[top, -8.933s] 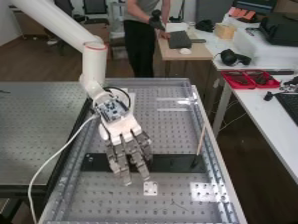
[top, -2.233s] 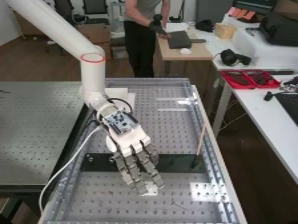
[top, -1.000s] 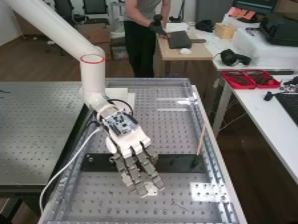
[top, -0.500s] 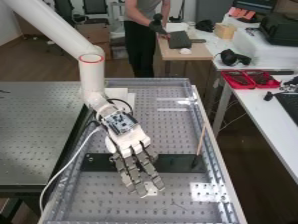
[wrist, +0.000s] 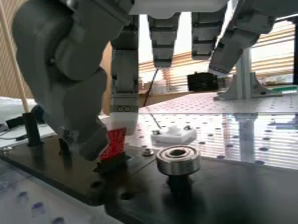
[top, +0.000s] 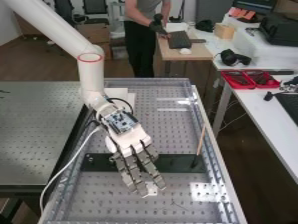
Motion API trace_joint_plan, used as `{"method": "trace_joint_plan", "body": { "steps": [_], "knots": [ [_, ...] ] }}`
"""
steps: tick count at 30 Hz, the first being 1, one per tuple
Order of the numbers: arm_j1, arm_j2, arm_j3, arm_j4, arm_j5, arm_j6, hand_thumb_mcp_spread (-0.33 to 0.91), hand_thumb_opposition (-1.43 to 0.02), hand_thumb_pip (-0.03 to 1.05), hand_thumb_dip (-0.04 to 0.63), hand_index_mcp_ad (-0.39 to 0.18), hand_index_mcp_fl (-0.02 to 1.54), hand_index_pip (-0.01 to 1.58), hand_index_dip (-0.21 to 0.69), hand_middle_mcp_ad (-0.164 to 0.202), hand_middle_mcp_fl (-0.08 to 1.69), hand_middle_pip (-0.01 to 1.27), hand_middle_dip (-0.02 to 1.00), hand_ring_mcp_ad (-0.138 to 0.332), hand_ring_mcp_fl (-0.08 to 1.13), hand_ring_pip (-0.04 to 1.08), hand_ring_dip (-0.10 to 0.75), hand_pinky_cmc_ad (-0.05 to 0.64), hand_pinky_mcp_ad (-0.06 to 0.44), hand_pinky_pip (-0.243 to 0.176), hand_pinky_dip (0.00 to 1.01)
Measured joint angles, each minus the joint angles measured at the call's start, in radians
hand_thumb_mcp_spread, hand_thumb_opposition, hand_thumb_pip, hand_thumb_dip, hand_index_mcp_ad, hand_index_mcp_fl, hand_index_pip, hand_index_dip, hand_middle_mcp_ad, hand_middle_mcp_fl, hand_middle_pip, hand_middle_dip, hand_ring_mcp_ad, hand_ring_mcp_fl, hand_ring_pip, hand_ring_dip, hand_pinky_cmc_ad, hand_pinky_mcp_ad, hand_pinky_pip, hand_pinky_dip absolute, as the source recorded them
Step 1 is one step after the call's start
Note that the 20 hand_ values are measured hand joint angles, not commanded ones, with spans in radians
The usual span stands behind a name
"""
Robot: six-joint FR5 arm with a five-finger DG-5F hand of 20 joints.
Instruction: Grab the pcb board and place it in the clear container
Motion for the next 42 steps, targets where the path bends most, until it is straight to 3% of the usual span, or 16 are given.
{"method": "trace_joint_plan", "body": {
  "steps": [12,15,19,42],
  "knots": [
    [-0.002,-0.002,0.002,-0.002,-0.007,-0.002,0.35,-0.96,0.63,0.267,-0.086,0.45,1.51,0.129,0.084,0.04,0.14,0.11,0.204,0.0,0.09,-0.005,0.314,0.171,-0.108,0.52],
    [-0.004,0.002,0.0,0.003,-0.009,-0.011,0.38,-0.96,0.64,0.265,-0.086,0.56,1.53,0.141,0.084,0.04,0.14,0.11,0.202,0.0,0.09,-0.005,0.314,0.171,-0.108,0.51],
    [-0.004,0.006,-0.002,0.009,-0.011,-0.017,0.41,-0.96,0.64,0.265,-0.087,0.56,1.52,0.141,0.084,0.04,0.14,0.11,0.204,0.0,0.09,-0.005,0.314,0.171,-0.105,0.52],
    [0.007,0.074,-0.052,0.112,-0.016,-0.092,0.43,-0.98,0.64,0.265,-0.086,0.56,1.53,0.155,0.08,0.04,0.14,0.11,0.202,0.0,0.09,-0.005,0.314,0.173,-0.108,0.48]
  ]
}}
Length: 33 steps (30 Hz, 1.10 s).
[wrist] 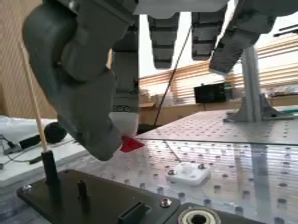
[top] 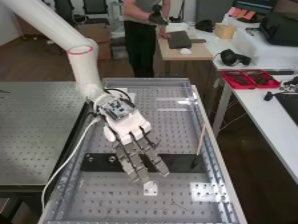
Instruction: Grab the pcb board and place it in the clear container
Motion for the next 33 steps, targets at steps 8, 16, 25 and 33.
{"method": "trace_joint_plan", "body": {
  "steps": [8,16,25,33],
  "knots": [
    [0.03,0.095,-0.062,0.097,-0.023,-0.114,0.43,-0.98,0.63,0.265,-0.086,0.55,1.53,0.155,0.084,0.04,0.14,0.11,0.202,0.0,0.09,-0.005,0.314,0.173,-0.108,0.48],
    [0.099,0.17,-0.108,0.129,-0.06,-0.166,0.43,-0.98,0.64,0.265,-0.086,0.56,1.53,0.155,0.084,0.04,0.14,0.11,0.204,0.0,0.08,-0.005,0.314,0.173,-0.108,0.48],
    [0.183,0.22,-0.123,0.089,-0.087,-0.132,0.43,-0.98,0.63,0.265,-0.086,0.56,1.53,0.155,0.084,0.05,0.14,0.11,0.202,0.0,0.08,-0.005,0.314,0.173,-0.108,0.48],
    [0.237,0.245,-0.125,0.054,-0.118,-0.093,0.43,-0.98,0.63,0.265,-0.086,0.56,1.53,0.155,0.084,0.05,0.14,0.11,0.202,0.0,0.09,-0.005,0.314,0.173,-0.108,0.47]
  ]
}}
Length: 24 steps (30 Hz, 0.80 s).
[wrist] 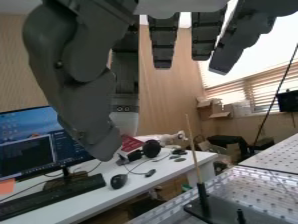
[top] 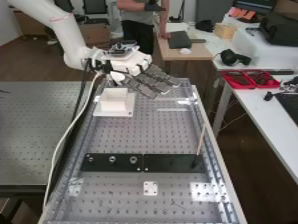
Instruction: Grab the pcb board and place it in the clear container
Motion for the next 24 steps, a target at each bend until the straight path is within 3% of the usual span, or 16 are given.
{"method": "trace_joint_plan", "body": {
  "steps": [10,24],
  "knots": [
    [0.035,-0.007,0.028,-0.085,-0.102,0.104,0.43,-0.98,0.63,0.265,-0.086,0.57,1.53,0.155,0.084,0.05,0.14,0.11,0.202,0.0,0.09,-0.005,0.314,0.173,-0.105,0.47],
    [0.055,-0.108,0.112,-0.162,-0.302,0.214,0.43,-0.99,0.63,0.265,-0.086,0.57,1.53,0.152,0.084,0.05,0.14,0.11,0.202,0.0,0.08,-0.005,0.314,0.173,-0.108,0.42]
  ]
}}
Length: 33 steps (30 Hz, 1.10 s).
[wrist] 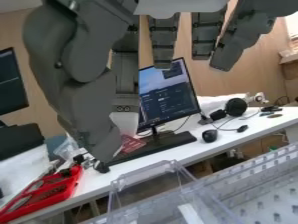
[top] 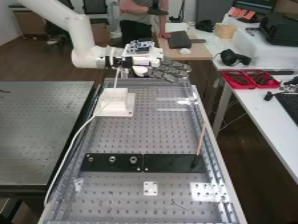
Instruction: Grab the pcb board and place it in the clear container
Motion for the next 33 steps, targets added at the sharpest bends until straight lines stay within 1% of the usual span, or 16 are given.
{"method": "trace_joint_plan", "body": {
  "steps": [6,13,18,20,22,24,26,27,29,31,33],
  "knots": [
    [-0.004,-0.046,0.023,-0.011,-0.021,0.031,0.43,-0.99,0.63,0.265,-0.086,0.57,1.53,0.152,0.084,0.05,0.14,0.11,0.202,0.0,0.09,-0.005,0.314,0.173,-0.105,0.41],
    [-0.01,-0.078,0.038,-0.029,-0.007,0.05,0.43,-0.99,0.63,0.265,-0.086,0.57,1.53,0.152,0.084,0.05,0.14,0.11,0.202,0.0,0.09,-0.005,0.314,0.173,-0.105,0.4],
    [-0.016,-0.107,0.053,-0.063,0.007,0.087,0.43,-0.99,0.63,0.265,-0.086,0.57,1.53,0.152,0.084,0.05,0.14,0.11,0.202,0.0,0.09,-0.005,0.311,0.173,-0.105,0.39],
    [-0.018,-0.117,0.063,-0.091,0.01,0.106,0.43,-0.99,0.63,0.265,-0.086,0.57,1.53,0.152,0.084,0.05,0.14,0.11,0.202,0.0,0.09,-0.005,0.311,0.173,-0.105,0.39],
    [-0.019,-0.121,0.07,-0.109,0.01,0.113,0.43,-0.98,0.63,0.265,-0.087,0.55,1.53,0.152,0.084,0.05,0.14,0.11,0.202,0.0,0.08,-0.005,0.314,0.173,-0.105,0.39],
    [-0.02,-0.122,0.073,-0.121,0.01,0.115,0.43,-0.96,0.64,0.265,-0.087,0.51,1.54,0.164,0.084,0.05,0.14,0.11,0.202,0.0,0.08,-0.005,0.311,0.173,-0.105,0.39],
    [-0.021,-0.12,0.073,-0.125,0.013,0.118,0.45,-0.96,0.66,0.269,-0.087,0.41,1.51,0.148,0.084,0.06,0.14,0.11,0.202,0.0,0.08,-0.005,0.311,0.173,-0.105,0.4],
    [-0.022,-0.116,0.072,-0.127,0.017,0.119,0.45,-0.94,0.67,0.269,-0.087,0.36,1.49,0.145,0.084,0.06,0.14,0.11,0.202,0.0,0.08,-0.005,0.311,0.173,-0.105,0.43],
    [-0.023,-0.11,0.069,-0.128,0.022,0.12,0.44,-0.92,0.69,0.269,-0.087,0.29,1.46,0.141,0.084,0.06,0.14,0.11,0.202,0.0,0.08,-0.005,0.311,0.173,-0.108,0.45],
    [-0.023,-0.106,0.067,-0.129,0.026,0.12,0.44,-0.91,0.7,0.269,-0.087,0.16,1.41,0.134,0.084,0.03,0.14,0.11,0.202,0.0,0.08,-0.005,0.311,0.173,-0.108,0.48],
    [-0.023,-0.104,0.066,-0.13,0.03,0.12,0.41,-0.9,0.7,0.269,-0.087,0.1,1.39,0.134,0.084,0.01,0.13,0.11,0.202,0.0,0.08,-0.005,0.311,0.173,-0.108,0.49]
  ]
}}
